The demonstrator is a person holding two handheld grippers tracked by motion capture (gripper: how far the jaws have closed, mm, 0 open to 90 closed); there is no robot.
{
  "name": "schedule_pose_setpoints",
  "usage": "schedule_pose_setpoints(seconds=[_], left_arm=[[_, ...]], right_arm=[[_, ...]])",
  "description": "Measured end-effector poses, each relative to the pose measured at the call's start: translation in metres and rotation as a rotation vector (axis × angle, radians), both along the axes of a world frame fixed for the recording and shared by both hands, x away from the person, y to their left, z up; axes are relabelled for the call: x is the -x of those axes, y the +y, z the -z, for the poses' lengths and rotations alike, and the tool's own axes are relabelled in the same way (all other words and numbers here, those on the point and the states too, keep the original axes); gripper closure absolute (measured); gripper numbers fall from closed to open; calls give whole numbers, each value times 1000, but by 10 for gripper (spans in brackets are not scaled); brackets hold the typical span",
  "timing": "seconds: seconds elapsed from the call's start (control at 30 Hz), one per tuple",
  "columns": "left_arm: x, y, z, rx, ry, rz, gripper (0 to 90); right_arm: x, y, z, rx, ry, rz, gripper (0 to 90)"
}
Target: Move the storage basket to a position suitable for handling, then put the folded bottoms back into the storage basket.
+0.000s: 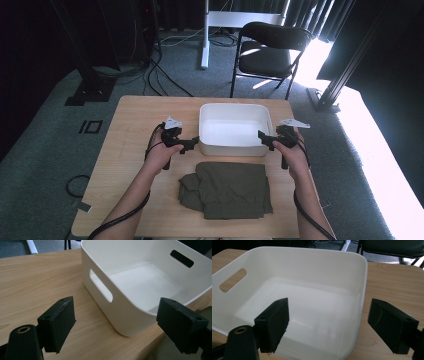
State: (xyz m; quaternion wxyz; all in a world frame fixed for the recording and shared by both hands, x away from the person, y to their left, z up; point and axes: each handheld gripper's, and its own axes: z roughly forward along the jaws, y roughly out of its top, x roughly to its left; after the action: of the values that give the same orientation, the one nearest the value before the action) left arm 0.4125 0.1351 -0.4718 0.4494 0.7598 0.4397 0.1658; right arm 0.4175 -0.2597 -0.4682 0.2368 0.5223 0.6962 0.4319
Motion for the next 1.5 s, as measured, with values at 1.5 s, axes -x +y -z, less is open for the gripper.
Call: schedule_pose_setpoints(seconds=[1.5], left_arm=[[76, -11, 28, -45, 53, 133, 168]], right_arm=[[109, -12, 46, -7, 13, -67, 170]])
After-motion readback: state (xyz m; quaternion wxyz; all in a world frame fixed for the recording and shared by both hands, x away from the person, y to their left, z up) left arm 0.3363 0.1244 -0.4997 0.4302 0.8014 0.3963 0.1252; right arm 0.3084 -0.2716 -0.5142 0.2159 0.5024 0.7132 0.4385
